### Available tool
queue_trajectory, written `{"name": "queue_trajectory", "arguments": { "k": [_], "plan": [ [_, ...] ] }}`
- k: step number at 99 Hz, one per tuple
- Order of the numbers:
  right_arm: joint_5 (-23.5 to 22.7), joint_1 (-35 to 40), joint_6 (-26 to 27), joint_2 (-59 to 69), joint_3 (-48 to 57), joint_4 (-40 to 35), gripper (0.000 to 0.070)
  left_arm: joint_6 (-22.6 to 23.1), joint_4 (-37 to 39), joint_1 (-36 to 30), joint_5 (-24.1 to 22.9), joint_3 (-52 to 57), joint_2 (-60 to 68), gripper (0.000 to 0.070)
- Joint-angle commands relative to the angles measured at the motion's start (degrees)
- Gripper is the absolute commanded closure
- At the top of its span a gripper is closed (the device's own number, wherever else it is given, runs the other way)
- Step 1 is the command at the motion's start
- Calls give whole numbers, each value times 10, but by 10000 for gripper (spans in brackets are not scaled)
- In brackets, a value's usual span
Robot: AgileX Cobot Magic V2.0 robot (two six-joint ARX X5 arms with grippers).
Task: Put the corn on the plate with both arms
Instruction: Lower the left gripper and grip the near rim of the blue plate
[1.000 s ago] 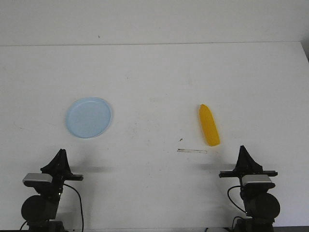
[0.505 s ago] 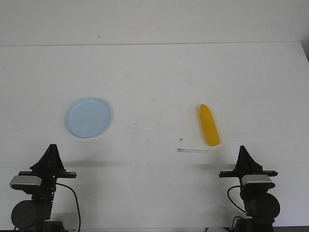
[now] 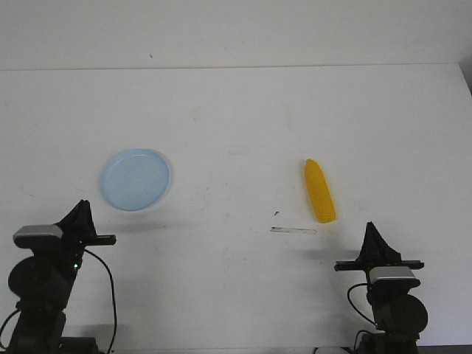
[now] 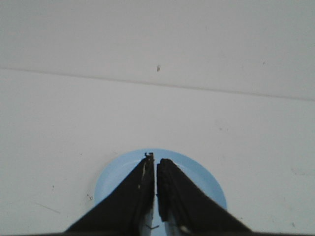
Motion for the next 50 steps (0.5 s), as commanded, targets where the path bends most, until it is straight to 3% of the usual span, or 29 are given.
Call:
{"name": "queue_trajectory", "arguments": {
  "k": [1,50],
  "plan": [
    [0,2,-2,1,-1,7,690,-5,-12,0,-2,40,56,699],
    [0,2,-2,1,-1,7,690,-12,-192,28,5,261,369,699]
  ]
}}
